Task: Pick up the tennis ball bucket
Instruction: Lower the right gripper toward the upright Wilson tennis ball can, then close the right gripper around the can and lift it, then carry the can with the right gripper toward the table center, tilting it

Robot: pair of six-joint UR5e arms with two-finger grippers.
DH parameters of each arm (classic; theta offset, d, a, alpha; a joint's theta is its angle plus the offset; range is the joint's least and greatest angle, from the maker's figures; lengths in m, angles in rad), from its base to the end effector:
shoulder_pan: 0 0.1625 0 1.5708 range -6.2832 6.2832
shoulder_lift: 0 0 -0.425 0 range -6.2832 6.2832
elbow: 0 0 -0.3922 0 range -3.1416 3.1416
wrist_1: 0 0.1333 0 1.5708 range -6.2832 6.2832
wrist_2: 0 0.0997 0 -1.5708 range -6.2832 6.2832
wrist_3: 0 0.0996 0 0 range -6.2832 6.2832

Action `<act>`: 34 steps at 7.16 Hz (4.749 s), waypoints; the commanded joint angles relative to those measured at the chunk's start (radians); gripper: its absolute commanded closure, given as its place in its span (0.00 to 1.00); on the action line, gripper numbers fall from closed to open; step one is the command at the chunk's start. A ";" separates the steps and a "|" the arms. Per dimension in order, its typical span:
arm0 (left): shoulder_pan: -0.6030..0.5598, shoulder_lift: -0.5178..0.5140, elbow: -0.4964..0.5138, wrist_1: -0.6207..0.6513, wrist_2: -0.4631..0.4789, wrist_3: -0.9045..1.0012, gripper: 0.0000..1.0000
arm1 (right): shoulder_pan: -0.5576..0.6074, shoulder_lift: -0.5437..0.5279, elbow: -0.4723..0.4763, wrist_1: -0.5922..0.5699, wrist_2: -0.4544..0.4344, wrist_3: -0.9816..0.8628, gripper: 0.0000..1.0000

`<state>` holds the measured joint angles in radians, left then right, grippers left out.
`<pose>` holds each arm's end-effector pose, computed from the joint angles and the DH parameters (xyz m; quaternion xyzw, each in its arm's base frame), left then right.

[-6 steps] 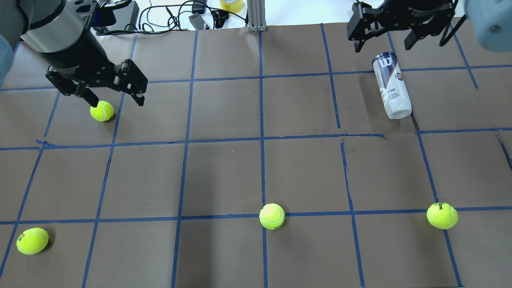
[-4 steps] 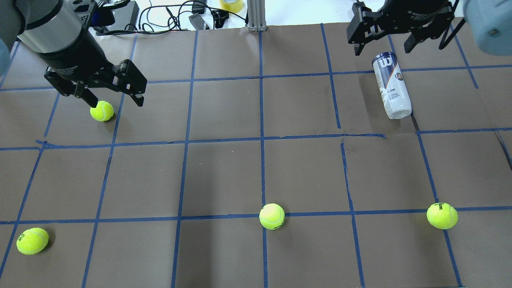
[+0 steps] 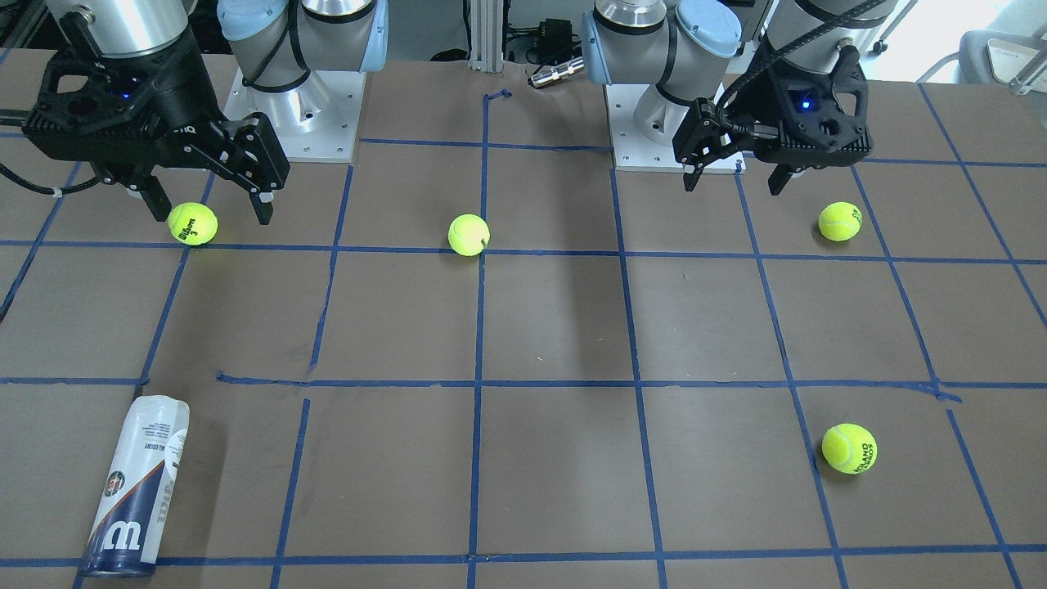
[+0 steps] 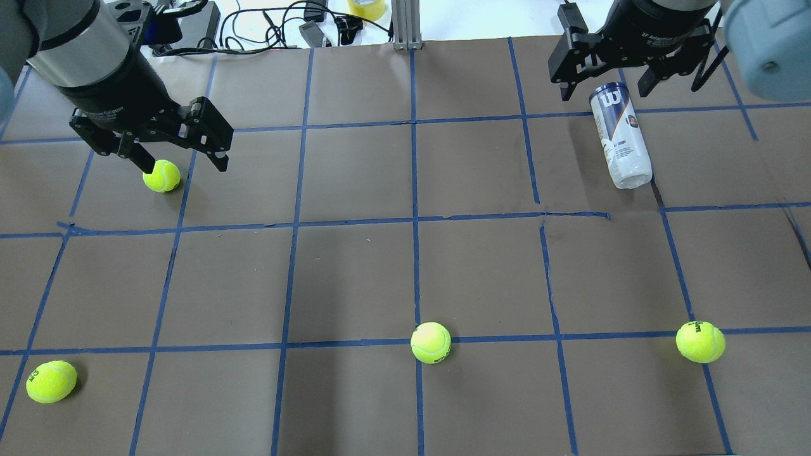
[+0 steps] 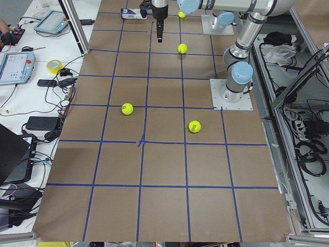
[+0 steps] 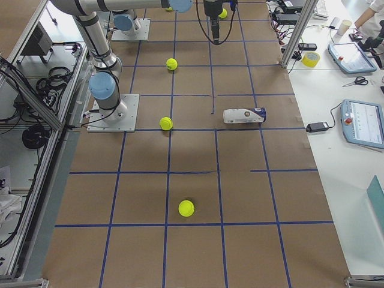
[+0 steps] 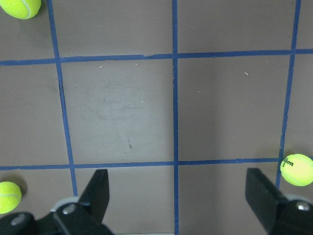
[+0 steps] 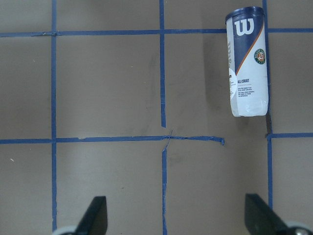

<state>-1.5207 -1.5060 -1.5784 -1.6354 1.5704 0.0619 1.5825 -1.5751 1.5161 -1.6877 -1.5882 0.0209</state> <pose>-0.1100 -0.4691 0.5087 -0.0059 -1.0000 -0.0037 0.0004 0.1375 -0.5037 0.5300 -0.0053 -0.9961 0.0880 0.0072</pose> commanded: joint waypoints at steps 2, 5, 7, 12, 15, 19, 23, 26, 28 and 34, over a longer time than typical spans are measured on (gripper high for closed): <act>-0.001 0.001 -0.002 0.000 0.000 0.001 0.00 | -0.004 0.007 0.006 -0.020 0.013 0.014 0.00; -0.001 -0.006 -0.009 0.016 0.000 0.009 0.00 | -0.076 0.134 0.006 -0.080 0.011 -0.001 0.00; -0.001 -0.003 -0.023 0.017 0.000 0.010 0.00 | -0.159 0.274 0.006 -0.195 0.007 -0.051 0.00; -0.001 0.001 -0.026 0.026 0.025 0.013 0.00 | -0.245 0.613 -0.008 -0.541 0.011 -0.168 0.00; 0.000 0.006 -0.031 0.019 0.066 0.013 0.00 | -0.259 0.662 -0.010 -0.553 0.008 -0.260 0.00; -0.001 0.007 -0.032 0.017 0.080 0.013 0.00 | -0.260 0.658 -0.013 -0.552 0.005 -0.344 0.01; -0.001 0.006 -0.034 0.014 0.073 0.012 0.00 | -0.283 0.656 -0.011 -0.494 0.011 -0.467 0.14; -0.004 0.007 -0.052 0.025 0.066 0.001 0.00 | -0.283 0.644 -0.022 -0.468 0.025 -0.504 0.33; -0.004 0.009 -0.052 0.025 0.069 0.001 0.00 | -0.282 0.609 -0.027 -0.468 0.024 -0.489 0.32; 0.013 0.010 -0.040 0.022 0.079 0.012 0.00 | 0.000 0.557 -0.037 -0.475 0.051 -0.157 0.28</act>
<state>-1.5151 -1.4957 -1.6232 -1.6120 1.6457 0.0722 1.4998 -1.0155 1.4856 -2.1598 -1.5353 -0.2376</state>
